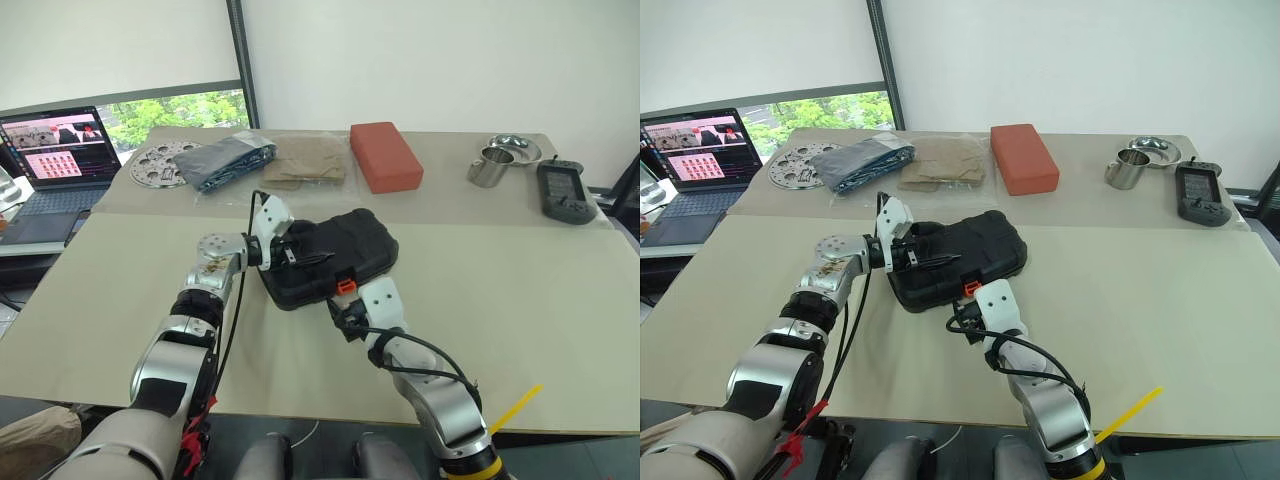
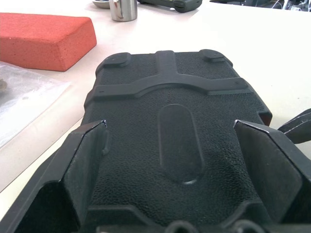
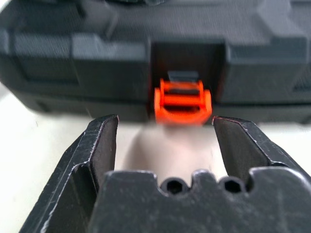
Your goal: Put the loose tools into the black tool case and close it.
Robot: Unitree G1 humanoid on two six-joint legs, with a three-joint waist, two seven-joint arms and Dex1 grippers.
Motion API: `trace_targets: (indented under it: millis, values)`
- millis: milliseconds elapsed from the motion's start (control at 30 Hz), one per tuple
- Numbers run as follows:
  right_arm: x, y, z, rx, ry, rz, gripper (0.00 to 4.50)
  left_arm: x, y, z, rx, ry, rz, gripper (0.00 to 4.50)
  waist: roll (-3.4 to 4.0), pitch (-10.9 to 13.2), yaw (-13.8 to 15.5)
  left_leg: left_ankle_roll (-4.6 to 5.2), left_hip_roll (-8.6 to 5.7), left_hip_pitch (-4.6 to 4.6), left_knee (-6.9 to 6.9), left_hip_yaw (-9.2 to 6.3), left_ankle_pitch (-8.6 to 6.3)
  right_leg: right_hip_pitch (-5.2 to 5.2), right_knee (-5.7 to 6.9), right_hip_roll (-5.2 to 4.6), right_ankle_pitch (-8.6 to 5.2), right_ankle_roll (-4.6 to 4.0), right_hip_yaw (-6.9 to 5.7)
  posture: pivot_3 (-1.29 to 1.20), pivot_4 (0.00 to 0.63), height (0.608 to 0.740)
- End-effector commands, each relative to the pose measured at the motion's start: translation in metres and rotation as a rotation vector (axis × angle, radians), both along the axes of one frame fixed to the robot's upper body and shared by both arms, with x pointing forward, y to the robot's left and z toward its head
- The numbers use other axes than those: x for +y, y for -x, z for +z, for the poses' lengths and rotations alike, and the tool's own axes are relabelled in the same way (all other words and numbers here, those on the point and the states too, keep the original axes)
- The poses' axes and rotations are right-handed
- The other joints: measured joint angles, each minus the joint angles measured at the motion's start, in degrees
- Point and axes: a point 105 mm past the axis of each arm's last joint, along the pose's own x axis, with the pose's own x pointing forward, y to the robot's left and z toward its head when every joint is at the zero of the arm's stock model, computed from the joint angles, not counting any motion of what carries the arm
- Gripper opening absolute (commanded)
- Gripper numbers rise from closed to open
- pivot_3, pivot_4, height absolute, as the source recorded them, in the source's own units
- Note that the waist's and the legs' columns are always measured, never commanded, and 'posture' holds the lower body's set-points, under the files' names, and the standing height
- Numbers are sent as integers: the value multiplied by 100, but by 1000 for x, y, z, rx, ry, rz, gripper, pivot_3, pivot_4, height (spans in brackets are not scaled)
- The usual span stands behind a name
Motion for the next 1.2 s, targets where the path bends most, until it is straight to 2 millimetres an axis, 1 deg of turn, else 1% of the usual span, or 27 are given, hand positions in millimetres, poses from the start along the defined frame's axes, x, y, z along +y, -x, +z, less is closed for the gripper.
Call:
trace_targets:
  millis: [33,100,133,233,267,300,433,700,933,1100,1200]
  values:
    - [-2,-3,10,-68,-28,5,3615,7,2,-19,61,-41,20,4500,0,0,0,0,0,0,0,0,0,0,0,-1,0,0,0,0,150,740]
    - [-5,-4,7,-77,-22,2,3109,8,3,-19,59,-45,20,4500,0,0,-1,0,0,0,-1,0,0,0,0,-2,0,0,0,0,150,740]
    - [-6,-5,6,-83,-16,0,3027,8,3,-20,59,-48,20,4500,0,0,-2,0,1,0,-2,0,0,0,0,-2,0,0,0,0,150,740]
    - [-7,-5,2,-88,-4,6,1998,9,3,-21,53,-58,17,4500,0,0,-2,0,0,1,-3,1,0,0,0,-2,0,0,0,0,150,740]
    - [-8,-5,1,-89,-4,6,1741,9,3,-21,53,-59,17,4500,0,0,-2,0,0,1,-3,1,0,0,-1,-2,0,0,0,0,150,740]
    - [-8,-6,1,-91,-4,5,1331,9,3,-21,52,-59,18,4500,0,0,-2,0,0,1,-3,1,0,0,-1,-2,0,0,0,0,150,740]
    - [-9,-6,3,-102,-4,1,1274,9,3,-20,51,-59,19,4500,0,0,-4,0,1,1,-3,1,0,0,0,-2,0,0,1,0,150,740]
    - [-15,-1,18,-142,10,10,1274,5,6,-25,50,-73,-1,4500,0,0,0,0,1,0,-4,1,0,0,0,-2,0,0,1,0,150,740]
    - [-19,-1,31,-177,10,5,1274,0,9,-29,48,-83,-21,4500,-1,1,11,0,0,-1,-4,1,0,0,-2,-2,0,0,1,0,150,740]
    - [-16,-4,34,-189,10,7,1274,-1,9,-29,48,-83,-24,4500,-1,1,15,0,-1,-2,-3,1,0,0,-2,-4,0,0,1,0,150,740]
    - [-14,-5,32,-184,15,13,1274,-1,10,-29,47,-85,-26,4500,-1,1,11,0,-1,-1,-3,1,0,0,-2,-4,0,0,1,0,150,740]
